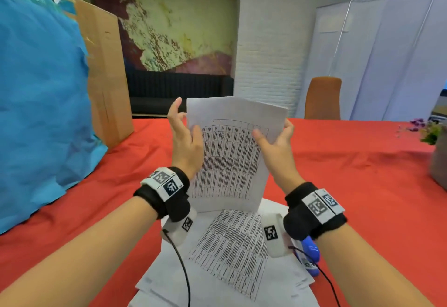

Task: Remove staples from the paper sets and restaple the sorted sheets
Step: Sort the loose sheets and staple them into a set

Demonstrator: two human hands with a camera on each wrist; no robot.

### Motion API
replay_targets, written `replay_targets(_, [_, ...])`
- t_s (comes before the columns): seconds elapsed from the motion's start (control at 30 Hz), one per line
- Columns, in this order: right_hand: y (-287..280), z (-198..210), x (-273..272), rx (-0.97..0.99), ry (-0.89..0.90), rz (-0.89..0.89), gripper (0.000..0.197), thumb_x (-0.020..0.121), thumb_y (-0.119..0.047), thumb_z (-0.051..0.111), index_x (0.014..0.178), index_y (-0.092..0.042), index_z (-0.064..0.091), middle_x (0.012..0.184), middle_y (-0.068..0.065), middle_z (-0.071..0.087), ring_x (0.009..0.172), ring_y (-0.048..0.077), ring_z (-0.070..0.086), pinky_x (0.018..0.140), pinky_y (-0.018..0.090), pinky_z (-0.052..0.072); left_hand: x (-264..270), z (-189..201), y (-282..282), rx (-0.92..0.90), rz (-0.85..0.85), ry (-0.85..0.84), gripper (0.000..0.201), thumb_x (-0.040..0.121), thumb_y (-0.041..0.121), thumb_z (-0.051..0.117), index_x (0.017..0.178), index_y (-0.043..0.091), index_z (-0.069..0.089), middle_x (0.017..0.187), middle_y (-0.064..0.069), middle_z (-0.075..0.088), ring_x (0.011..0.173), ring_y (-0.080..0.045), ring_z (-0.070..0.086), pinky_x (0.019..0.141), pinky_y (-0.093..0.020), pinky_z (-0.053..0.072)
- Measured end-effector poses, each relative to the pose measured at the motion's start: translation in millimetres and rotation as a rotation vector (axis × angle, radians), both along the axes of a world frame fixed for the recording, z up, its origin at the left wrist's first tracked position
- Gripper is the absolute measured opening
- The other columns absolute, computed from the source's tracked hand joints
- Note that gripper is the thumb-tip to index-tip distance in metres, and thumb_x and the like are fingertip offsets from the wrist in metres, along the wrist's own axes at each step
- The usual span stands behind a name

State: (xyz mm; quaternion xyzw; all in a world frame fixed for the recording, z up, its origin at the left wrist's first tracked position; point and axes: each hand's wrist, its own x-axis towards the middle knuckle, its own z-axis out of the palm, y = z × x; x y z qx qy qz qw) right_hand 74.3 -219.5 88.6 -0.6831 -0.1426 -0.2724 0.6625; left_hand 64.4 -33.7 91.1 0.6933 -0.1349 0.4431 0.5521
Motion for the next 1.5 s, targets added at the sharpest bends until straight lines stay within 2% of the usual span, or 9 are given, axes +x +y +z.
replay_targets(0.33, [4,-7,17,0.032,0.178,0.095,0.045,0.084,-0.025,0.072,0.123,-0.01,0.056,0.116,0.007,0.068,0.106,0.021,0.065,0.098,0.048,0.049,15,-5,3,-0.096,0.047,0.17,0.04,0.081,0.021,0.026,0.112,0.007,0.045,0.067,0.005,0.049,0.05,0.0,0.047,0.05,-0.021,0.041])
replay_targets(0.4, [11,-3,14,0.069,0.112,0.074,0.038,0.086,-0.023,0.069,0.119,-0.009,0.055,0.115,0.006,0.067,0.106,0.019,0.065,0.097,0.046,0.05,14,-2,-3,-0.105,0.041,0.09,0.026,0.083,0.017,0.028,0.105,0.014,0.042,0.063,0.003,0.046,0.047,-0.009,0.039,0.048,-0.035,0.035])
replay_targets(0.6, [0,-2,17,-0.073,-0.027,-0.034,0.055,0.089,-0.008,0.063,0.135,-0.013,0.033,0.13,0.004,0.052,0.117,0.014,0.054,0.103,0.034,0.044,16,2,7,-0.116,0.082,-0.061,0.047,0.091,0.003,0.037,0.135,0.016,0.032,0.074,0.0,0.046,0.057,-0.001,0.046,0.052,-0.02,0.038])
replay_targets(0.7, [-14,7,15,-0.315,-0.306,-0.151,0.085,0.084,0.004,0.061,0.148,-0.03,0.015,0.143,-0.003,0.028,0.132,0.005,0.031,0.108,0.006,0.021,16,13,19,0.088,0.011,-0.113,0.074,0.085,-0.009,0.039,0.143,0.035,0.024,0.121,-0.007,0.055,0.094,-0.019,0.06,0.068,-0.026,0.051])
replay_targets(0.87, [-27,41,17,-0.701,-0.415,-0.293,0.052,0.086,0.001,0.059,0.134,-0.015,0.049,0.114,0.01,0.049,0.098,0.017,0.051,0.087,0.013,0.035,19,26,24,0.35,0.115,-0.101,0.057,0.081,-0.01,0.043,0.134,0.01,0.046,0.12,-0.008,0.053,0.079,0.002,0.042,0.075,-0.002,0.035])
replay_targets(1.07, [-34,34,18,-0.493,-0.459,-0.239,0.04,0.09,-0.002,0.056,0.125,-0.021,0.055,0.102,-0.012,0.051,0.074,-0.008,0.044,0.075,0.017,0.042,13,21,28,0.218,0.038,-0.085,0.063,0.082,-0.005,0.042,0.136,0.027,0.036,0.131,-0.004,0.049,0.084,-0.025,0.055,0.072,-0.026,0.046])
replay_targets(1.2, [-32,36,15,-0.571,-0.461,-0.19,0.044,0.092,-0.002,0.054,0.131,-0.023,0.054,0.108,-0.008,0.052,0.094,-0.014,0.046,0.087,0.011,0.037,15,28,29,0.308,0.158,-0.174,0.033,0.084,-0.002,0.046,0.115,0.007,0.053,0.106,0.002,0.053,0.091,-0.002,0.048,0.084,-0.017,0.042])
replay_targets(1.3, [-33,46,15,-0.571,-0.47,-0.253,0.032,0.092,-0.003,0.053,0.119,-0.018,0.063,0.096,-0.009,0.055,0.083,-0.011,0.049,0.076,0.006,0.035,18,26,32,0.283,0.186,-0.227,0.015,0.086,-0.002,0.044,0.093,0.009,0.052,0.086,-0.001,0.048,0.073,0.004,0.043,0.07,-0.008,0.035])
replay_targets(1.5, [-28,37,18,-0.007,0.025,0.134,0.038,0.09,-0.034,0.063,0.123,-0.02,0.052,0.092,0.002,0.068,0.088,0.017,0.067,0.086,0.042,0.052,21,10,35,0.003,0.011,0.048,0.025,0.096,0.016,0.036,0.116,0.009,0.047,0.079,0.0,0.055,0.064,0.003,0.052,0.062,-0.02,0.044])
